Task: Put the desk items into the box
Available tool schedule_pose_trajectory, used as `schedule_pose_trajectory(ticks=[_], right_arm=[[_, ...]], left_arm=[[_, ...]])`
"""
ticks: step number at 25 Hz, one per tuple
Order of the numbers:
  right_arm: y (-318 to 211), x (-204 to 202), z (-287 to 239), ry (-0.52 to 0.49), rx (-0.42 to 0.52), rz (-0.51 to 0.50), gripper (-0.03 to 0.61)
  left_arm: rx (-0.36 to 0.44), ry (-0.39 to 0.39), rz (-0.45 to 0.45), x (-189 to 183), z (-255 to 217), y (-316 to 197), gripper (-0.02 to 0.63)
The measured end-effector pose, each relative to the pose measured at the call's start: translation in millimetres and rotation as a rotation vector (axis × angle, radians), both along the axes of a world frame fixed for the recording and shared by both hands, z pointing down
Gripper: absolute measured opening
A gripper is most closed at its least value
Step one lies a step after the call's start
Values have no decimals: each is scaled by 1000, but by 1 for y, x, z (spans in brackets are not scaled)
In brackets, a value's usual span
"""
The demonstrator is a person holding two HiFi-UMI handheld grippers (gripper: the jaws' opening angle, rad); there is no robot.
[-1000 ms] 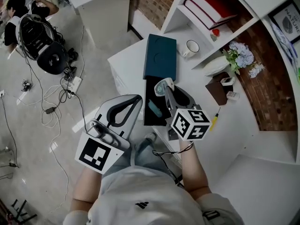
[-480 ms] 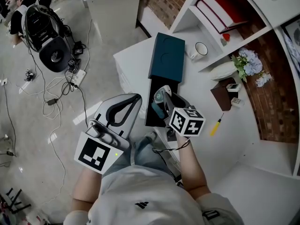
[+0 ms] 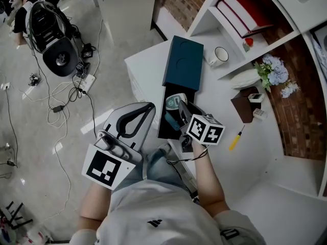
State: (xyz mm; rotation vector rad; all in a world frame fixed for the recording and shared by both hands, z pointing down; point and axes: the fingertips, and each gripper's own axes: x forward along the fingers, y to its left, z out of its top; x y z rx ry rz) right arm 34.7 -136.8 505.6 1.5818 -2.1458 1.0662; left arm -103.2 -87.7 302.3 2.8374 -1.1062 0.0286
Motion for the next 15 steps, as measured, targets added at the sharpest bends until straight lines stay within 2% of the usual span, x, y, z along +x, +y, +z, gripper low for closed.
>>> schedule_pose_trajectory(ticks=[3,15], right_arm=[[1,4,4,-3,-11,4,97],[14,23,24,90,-77,1,117]], left_arm=[[-1,4,-1,1,-1,-1,12],[1,-7,26,14,0,-3,12]])
